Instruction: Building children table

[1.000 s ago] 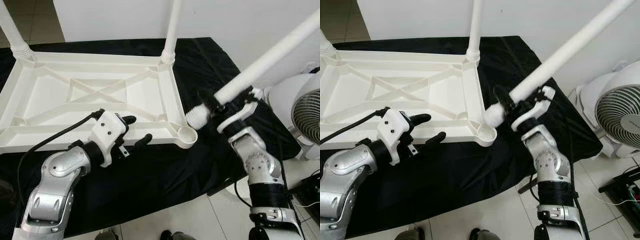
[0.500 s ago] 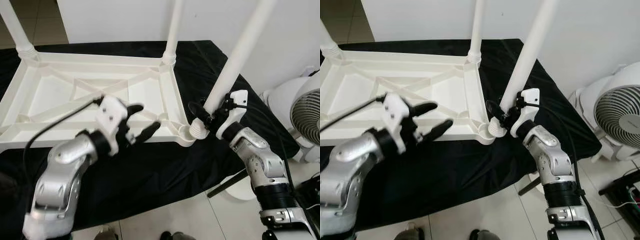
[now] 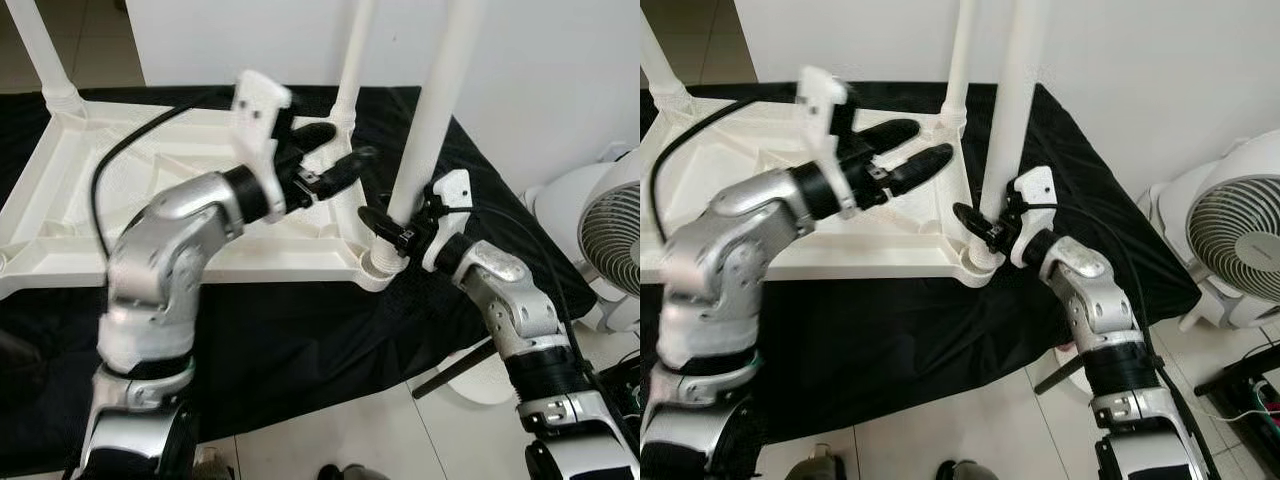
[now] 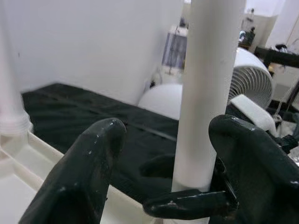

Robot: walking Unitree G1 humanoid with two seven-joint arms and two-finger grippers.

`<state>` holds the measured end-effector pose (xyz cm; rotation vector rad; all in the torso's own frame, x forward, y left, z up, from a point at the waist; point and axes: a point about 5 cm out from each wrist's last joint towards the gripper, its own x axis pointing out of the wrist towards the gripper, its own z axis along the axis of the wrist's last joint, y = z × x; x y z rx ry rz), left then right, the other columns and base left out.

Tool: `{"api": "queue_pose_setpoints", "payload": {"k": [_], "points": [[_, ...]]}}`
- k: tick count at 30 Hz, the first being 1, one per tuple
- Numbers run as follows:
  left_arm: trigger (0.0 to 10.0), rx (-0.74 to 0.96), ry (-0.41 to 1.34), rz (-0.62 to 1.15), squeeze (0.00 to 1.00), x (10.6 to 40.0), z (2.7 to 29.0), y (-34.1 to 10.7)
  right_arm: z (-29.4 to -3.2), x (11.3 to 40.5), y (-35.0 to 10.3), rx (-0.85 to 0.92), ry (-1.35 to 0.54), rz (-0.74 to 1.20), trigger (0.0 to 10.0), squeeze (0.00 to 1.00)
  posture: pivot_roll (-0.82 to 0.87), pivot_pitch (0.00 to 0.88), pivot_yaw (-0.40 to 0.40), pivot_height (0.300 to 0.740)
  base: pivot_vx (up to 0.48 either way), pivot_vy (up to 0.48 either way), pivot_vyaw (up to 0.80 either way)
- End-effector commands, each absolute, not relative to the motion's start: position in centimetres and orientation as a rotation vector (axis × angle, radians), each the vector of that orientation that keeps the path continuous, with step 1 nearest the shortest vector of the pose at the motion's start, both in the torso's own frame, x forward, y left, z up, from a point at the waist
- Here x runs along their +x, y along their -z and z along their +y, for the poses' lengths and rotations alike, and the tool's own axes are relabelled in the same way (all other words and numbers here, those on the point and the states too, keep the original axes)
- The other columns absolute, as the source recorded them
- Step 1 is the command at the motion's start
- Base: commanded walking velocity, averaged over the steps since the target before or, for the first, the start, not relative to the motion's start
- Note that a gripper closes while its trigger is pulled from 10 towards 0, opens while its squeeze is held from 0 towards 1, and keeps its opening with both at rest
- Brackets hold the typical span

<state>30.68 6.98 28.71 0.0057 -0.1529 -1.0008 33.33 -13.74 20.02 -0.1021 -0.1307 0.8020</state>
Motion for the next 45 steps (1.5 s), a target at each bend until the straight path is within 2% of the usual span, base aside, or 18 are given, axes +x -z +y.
{"api": "queue_pose_setpoints", "payload": {"k": [1,4,10,27,37,38,39,40,45], "points": [[10.0,0.027,1.046,-0.145,0.0,30.7,6.3,-28.8,-14.2,33.5,-20.4,-0.133,-0.802,-0.138,10.0,0.0,0.12,0.05,-0.108,0.74,0.0,0.0,0.0],[10.0,0.006,1.103,-0.181,0.0,30.7,5.0,-29.9,-13.9,33.5,-20.7,-0.154,-0.841,-0.145,10.0,0.0,0.12,0.039,-0.107,0.74,0.0,0.0,0.0],[10.0,-0.005,1.138,-0.19,0.0,31.0,4.1,-31.5,-13.7,33.9,-20.8,-0.189,-0.868,-0.145,10.0,0.0,0.12,0.03,-0.109,0.74,0.0,0.0,0.0],[10.0,-0.053,1.282,-0.234,0.0,30.7,2.4,-35.3,-13.3,34.6,-20.5,-0.262,-0.903,-0.132,10.0,0.0,0.13,0.03,-0.095,0.74,0.0,0.0,0.0],[10.0,-0.057,1.29,-0.206,0.0,31.2,1.4,-36.0,-13.5,34.9,-20.7,-0.305,-0.919,-0.131,10.0,0.0,0.13,0.03,-0.087,0.74,0.0,0.0,0.0],[2.7,-0.068,1.273,-0.198,0.0,31.5,1.3,-36.1,-13.6,34.9,-20.8,-0.309,-0.914,-0.133,10.0,0.0,0.13,0.032,-0.081,0.74,0.0,0.0,0.0],[2.7,-0.077,1.261,-0.192,0.0,31.8,1.3,-36.1,-13.6,35.0,-20.9,-0.312,-0.911,-0.135,10.0,0.0,0.13,0.032,-0.081,0.74,0.0,0.0,0.0],[0.0,-0.073,1.232,-0.181,0.0,32.6,1.5,-36.1,-13.7,35.1,-20.9,-0.309,-0.906,-0.136,10.0,0.0,0.13,0.032,-0.079,0.74,0.0,0.0,0.0],[0.0,-0.079,1.177,-0.158,0.0,34.1,2.0,-36.1,-13.7,35.2,-20.9,-0.31,-0.903,-0.135,10.0,0.0,0.13,0.035,-0.077,0.74,0.0,0.0,0.0]]}}
